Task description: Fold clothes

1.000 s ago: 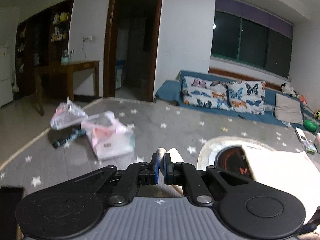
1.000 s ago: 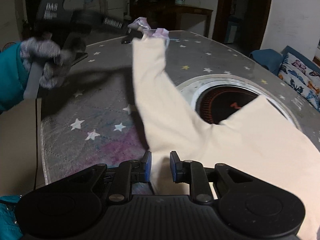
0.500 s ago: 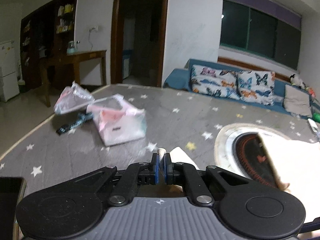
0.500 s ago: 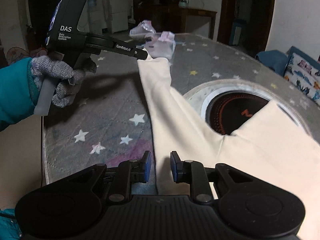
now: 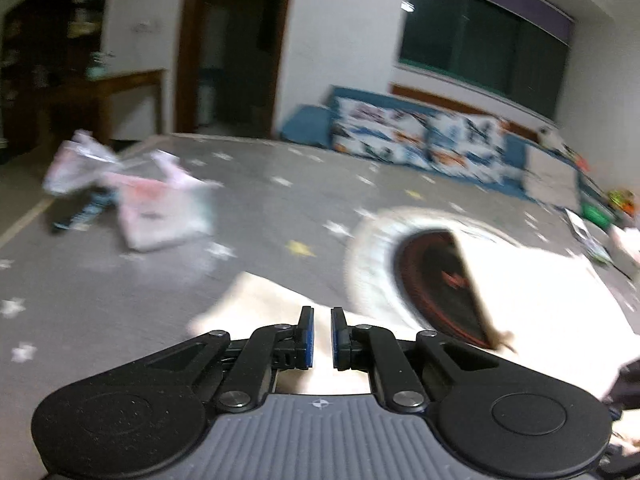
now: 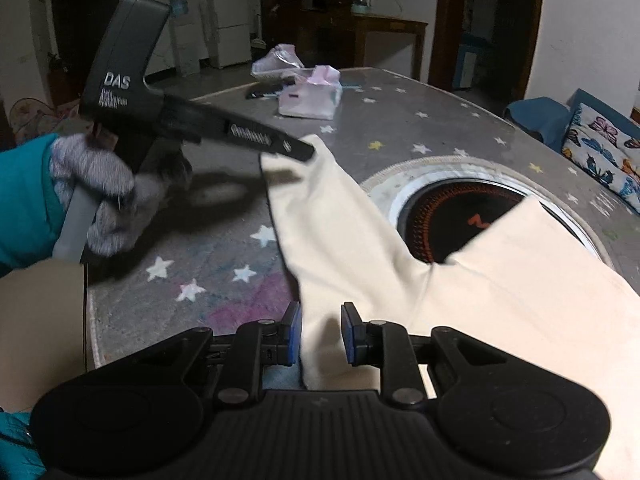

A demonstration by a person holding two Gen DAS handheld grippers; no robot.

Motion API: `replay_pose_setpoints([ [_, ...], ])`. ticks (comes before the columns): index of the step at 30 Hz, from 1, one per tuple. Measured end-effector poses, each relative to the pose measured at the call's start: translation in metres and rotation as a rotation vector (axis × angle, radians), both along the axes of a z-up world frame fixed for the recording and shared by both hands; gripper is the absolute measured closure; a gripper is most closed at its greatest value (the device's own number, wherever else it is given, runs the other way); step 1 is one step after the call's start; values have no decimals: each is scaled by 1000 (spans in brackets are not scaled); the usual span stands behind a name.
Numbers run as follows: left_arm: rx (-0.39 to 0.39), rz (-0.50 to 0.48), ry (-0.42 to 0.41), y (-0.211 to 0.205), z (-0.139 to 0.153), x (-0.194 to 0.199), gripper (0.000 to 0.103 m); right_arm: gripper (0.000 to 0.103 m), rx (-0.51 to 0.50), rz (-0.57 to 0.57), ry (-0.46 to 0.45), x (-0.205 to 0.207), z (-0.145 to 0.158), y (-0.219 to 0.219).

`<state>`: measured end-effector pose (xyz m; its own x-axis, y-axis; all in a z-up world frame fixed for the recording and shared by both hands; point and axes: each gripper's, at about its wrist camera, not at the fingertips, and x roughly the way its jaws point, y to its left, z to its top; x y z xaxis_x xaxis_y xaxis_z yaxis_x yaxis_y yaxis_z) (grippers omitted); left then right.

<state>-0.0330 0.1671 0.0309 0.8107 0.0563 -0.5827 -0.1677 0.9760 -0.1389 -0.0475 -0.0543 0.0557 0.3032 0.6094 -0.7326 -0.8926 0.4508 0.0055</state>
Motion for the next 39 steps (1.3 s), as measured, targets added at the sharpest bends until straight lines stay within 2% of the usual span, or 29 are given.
replay_pose_setpoints([
  [4,41,13,45,-1,-13,17,93,82,-17,-7,16,1,-7,-2],
  [9,130,122,55,30,-15,34,91,82,-20,-4,25,1,-10,-3],
  [13,136,197,62,53,-12,42,90,81,-16,-4,27,1,-11,-3],
  [19,142,161,41,47,-3,29,87,81,-5,-4,34,4,-11,1],
  [21,131,179,52,46,-3,25,86,75,-11,8,28,2,-13,5],
  [23,111,204,49,46,-1,20,80,74,-13,21,25,-1,-11,7],
  [25,104,241,39,44,1,11,59,75,-7,27,20,-3,-9,7],
  [30,88,301,39,43,-1,-5,53,75,13,14,8,-5,0,-1],
  [35,54,324,73,48,-11,-1,52,75,26,-2,-12,-8,9,-11],
  [38,52,327,69,49,-14,1,57,75,35,-17,-23,-9,14,-18],
  [39,47,323,65,50,-14,1,69,75,38,-24,-26,-10,16,-21],
])
